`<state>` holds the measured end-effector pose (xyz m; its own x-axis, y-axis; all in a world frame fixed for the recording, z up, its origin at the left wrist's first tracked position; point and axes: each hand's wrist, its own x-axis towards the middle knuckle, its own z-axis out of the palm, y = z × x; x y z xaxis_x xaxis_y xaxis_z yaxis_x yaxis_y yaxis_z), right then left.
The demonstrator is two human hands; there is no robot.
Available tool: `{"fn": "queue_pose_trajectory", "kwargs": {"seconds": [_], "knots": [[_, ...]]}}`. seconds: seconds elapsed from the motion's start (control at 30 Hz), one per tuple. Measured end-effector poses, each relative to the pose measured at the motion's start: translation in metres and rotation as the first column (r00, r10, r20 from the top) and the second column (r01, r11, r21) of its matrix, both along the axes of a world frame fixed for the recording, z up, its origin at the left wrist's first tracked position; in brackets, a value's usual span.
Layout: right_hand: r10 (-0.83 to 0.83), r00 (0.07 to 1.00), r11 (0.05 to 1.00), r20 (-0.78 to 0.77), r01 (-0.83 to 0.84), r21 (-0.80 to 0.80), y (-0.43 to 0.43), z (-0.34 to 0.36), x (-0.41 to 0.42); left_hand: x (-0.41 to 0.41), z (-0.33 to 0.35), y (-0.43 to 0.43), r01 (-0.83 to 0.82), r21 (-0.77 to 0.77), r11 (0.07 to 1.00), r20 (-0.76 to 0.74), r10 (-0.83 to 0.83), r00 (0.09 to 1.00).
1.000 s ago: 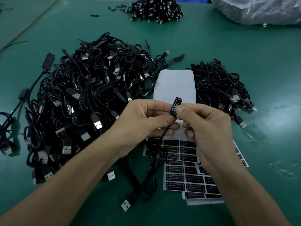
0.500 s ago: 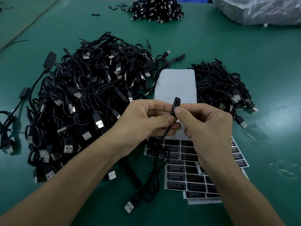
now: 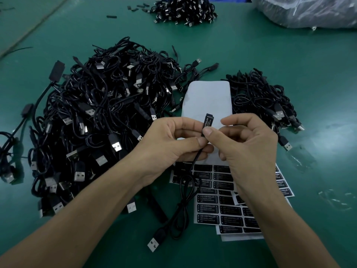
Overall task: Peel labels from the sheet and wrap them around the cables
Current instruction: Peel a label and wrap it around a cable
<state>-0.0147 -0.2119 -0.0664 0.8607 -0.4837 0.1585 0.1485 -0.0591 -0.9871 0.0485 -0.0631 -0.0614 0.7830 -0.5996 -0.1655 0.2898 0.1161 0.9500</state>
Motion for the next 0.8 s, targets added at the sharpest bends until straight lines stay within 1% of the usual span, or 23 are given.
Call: {"fn": "queue_pose_trajectory", "kwargs": {"seconds": [0.13, 0.27, 0.37, 0.47, 0.6, 0.7, 0.8], "knots": [[0.023, 0.999, 1.000, -0.024, -0.023, 0.020, -0.0009, -0.0002, 0.0014, -0.0007, 0.0003, -0.0006, 0.002, 0.011, 1.000, 0.010, -0.002, 1.000], [0.064, 0.998, 0.998, -0.028, -0.065, -0.023, -0.0029, -0.0002, 0.0031, -0.0013, 0.0013, -0.0008, 0.005, 0.019, 1.000, 0.019, -0.005, 1.000], [0.086, 0.996, 0.996, -0.021, -0.087, -0.027, -0.0049, 0.0001, 0.0043, -0.0022, 0.0017, -0.0011, 0.003, 0.050, 0.999, 0.038, -0.005, 0.999], [0.077, 0.996, 0.997, -0.045, -0.078, -0.018, -0.0069, 0.0004, 0.0056, -0.0028, 0.0021, -0.0018, 0.006, 0.084, 0.996, 0.058, -0.011, 0.998], [0.075, 0.996, 0.996, -0.049, -0.077, -0.047, -0.0066, -0.0019, 0.0048, -0.0052, 0.0032, -0.0023, -0.010, 0.115, 0.993, 0.129, -0.005, 0.992], [0.073, 0.996, 0.988, -0.048, -0.079, -0.135, -0.0051, -0.0025, 0.0043, -0.0071, 0.0038, -0.0029, -0.040, 0.155, 0.987, 0.224, 0.004, 0.974], [0.058, 0.997, 0.982, -0.056, -0.067, -0.175, -0.0042, 0.0002, 0.0018, -0.0043, 0.0072, -0.0009, -0.060, 0.202, 0.977, 0.340, -0.012, 0.940]]}}
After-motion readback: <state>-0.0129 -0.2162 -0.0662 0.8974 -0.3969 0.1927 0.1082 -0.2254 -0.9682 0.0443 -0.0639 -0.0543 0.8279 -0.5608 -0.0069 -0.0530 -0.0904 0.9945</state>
